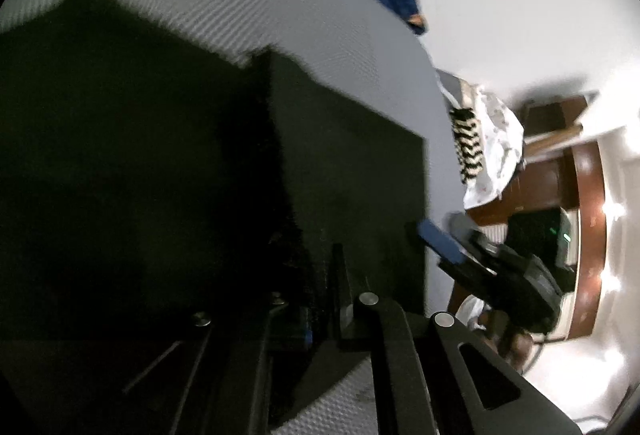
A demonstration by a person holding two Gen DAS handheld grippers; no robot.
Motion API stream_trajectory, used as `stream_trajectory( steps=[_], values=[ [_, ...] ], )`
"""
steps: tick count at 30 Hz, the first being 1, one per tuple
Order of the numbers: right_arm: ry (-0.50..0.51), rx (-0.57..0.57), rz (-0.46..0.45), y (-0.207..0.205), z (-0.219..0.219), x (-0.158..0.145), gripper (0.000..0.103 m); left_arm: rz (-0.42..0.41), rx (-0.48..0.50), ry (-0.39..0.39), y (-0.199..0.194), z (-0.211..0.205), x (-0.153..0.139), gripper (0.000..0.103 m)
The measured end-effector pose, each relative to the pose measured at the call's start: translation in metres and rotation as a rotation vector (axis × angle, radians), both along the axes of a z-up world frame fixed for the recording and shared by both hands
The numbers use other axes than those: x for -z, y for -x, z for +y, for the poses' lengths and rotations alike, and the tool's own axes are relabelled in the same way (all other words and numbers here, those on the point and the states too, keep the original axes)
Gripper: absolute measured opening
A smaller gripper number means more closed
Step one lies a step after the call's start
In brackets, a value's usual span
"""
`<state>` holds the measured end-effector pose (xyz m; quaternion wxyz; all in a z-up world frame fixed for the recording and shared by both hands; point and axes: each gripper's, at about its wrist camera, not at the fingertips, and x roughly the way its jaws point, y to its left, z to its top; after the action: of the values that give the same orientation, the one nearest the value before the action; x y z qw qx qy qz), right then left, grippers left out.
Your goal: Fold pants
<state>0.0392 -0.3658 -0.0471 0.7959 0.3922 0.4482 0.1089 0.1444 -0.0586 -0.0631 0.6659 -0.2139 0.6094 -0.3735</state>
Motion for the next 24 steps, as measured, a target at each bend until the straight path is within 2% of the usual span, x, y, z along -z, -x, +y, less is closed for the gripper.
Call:
stream_trajectory(
  steps=[3, 5, 8, 10, 12, 15, 20, 24],
  values=[
    [0.002, -0.002, 0.001, 0.0, 0.0, 0.0, 0.044, -0.057, 0.005, -0.001, 0.006, 0.011, -0.022, 0.006],
    [0.001, -0.005, 0.007, 0.0, 0.001, 0.002, 0.044, -0.064, -0.009, -0.018, 0.007, 0.021, -0.026, 0.006],
    [0.01, -0.02, 0.03, -0.003, 0.008, 0.007, 0.044, -0.046, -0.021, -0.096, 0.005, 0.038, -0.009, 0.006],
    [0.022, -0.034, 0.055, -0.004, 0.014, 0.012, 0.044, 0.009, -0.029, -0.136, 0.002, 0.045, 0.013, 0.006],
    [0.05, -0.052, 0.071, -0.006, 0.021, 0.016, 0.043, 0.033, -0.035, -0.105, 0.001, 0.049, 0.022, 0.006],
    [0.121, -0.071, 0.08, -0.008, 0.029, 0.016, 0.042, 0.008, -0.012, -0.133, 0.0, 0.044, 0.019, 0.006],
    [0.127, -0.073, 0.087, -0.01, 0.031, 0.017, 0.042, -0.088, 0.034, -0.215, 0.009, 0.035, 0.008, 0.009],
    [0.238, -0.119, 0.066, -0.015, 0.044, 0.007, 0.043, -0.142, 0.035, -0.31, 0.013, 0.03, 0.0, 0.017]
  ],
)
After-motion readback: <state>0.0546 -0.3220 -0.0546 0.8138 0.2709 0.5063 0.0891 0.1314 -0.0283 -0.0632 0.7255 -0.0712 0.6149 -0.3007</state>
